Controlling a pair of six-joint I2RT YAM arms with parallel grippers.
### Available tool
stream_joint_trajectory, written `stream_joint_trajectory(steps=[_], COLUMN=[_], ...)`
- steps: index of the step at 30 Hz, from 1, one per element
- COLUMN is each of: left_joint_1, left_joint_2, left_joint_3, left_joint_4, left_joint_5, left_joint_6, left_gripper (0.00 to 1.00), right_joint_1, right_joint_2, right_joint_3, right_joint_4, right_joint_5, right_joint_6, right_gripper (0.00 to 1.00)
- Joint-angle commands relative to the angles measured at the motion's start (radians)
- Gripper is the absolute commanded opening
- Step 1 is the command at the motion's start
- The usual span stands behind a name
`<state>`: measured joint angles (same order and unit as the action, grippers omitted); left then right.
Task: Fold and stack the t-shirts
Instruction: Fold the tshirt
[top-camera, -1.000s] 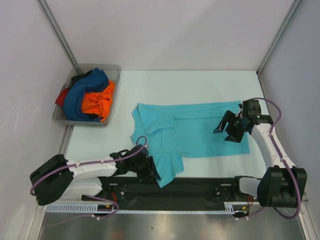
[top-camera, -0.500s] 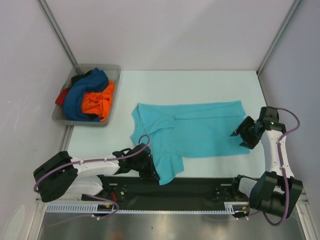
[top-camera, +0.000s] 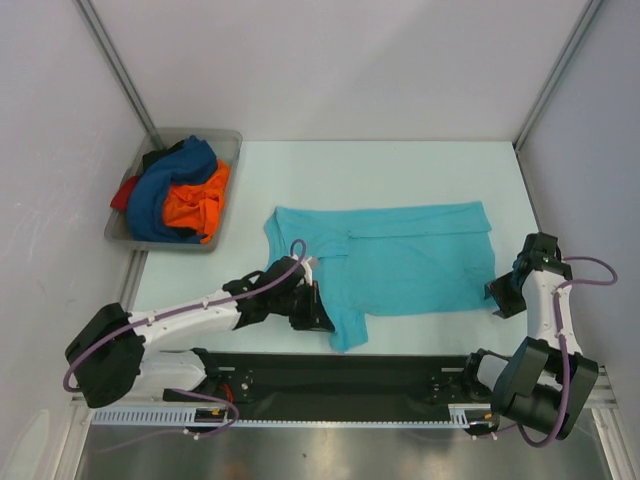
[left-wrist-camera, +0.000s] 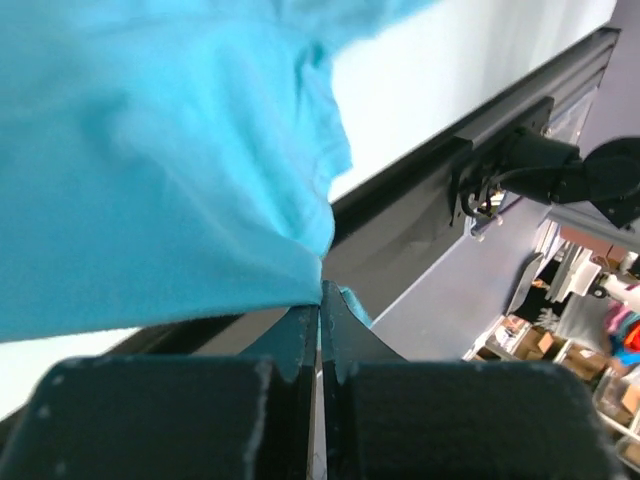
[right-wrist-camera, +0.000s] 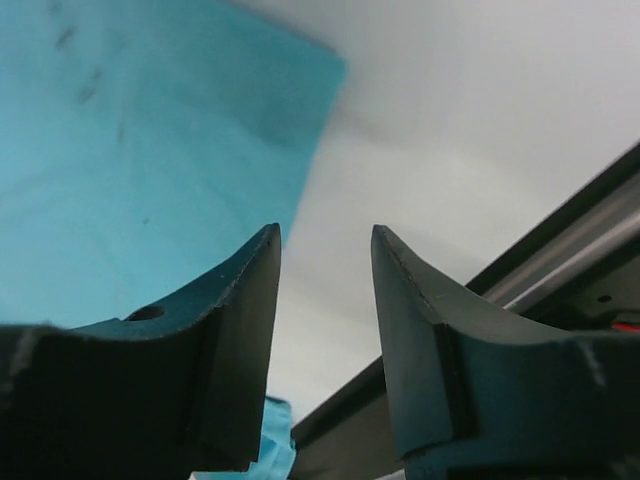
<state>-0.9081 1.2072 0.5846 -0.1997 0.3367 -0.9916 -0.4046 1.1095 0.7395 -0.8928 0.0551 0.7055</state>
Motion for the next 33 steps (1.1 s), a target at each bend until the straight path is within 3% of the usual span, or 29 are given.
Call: stream_joint_trajectory(steps=[1, 5, 11, 16, 33], left_joint_1=[0.09, 0.124, 0.14, 0.149, 0.232], left_joint_2=[0.058, 0.138, 0.216, 0.229, 0.135], left_joint_3=[0.073, 0.129, 0.242, 0.25, 0.152], left_joint_4=[-0.064, -0.034, -0.122, -0.138, -0.15], left_joint_5=[0.134, 0.226, 0.217, 0.225, 0.22], left_joint_6=[0.123, 0.163, 0.258, 0.257, 0.238], left_gripper=[0.0, 0.0, 0.01, 0.0, 0.0], right_joint_1=[-0.017, -0.03, -0.034, -0.043, -0.045], right_joint_2=[-0.023, -0.001, 0.064, 0.11, 0.202], right_joint_3=[-0.023, -0.035, -0.083, -0.123, -0.1], right_joint_4=[0.041, 0.095, 0.173, 0.303, 0.391], right_joint_5=[0.156, 0.196, 0.223, 0.166, 0.129], right_joint_6=[0.101, 0.11, 0.108, 0.08, 0.049], right_gripper=[0.45, 0.46, 0.5, 0.49, 0.49])
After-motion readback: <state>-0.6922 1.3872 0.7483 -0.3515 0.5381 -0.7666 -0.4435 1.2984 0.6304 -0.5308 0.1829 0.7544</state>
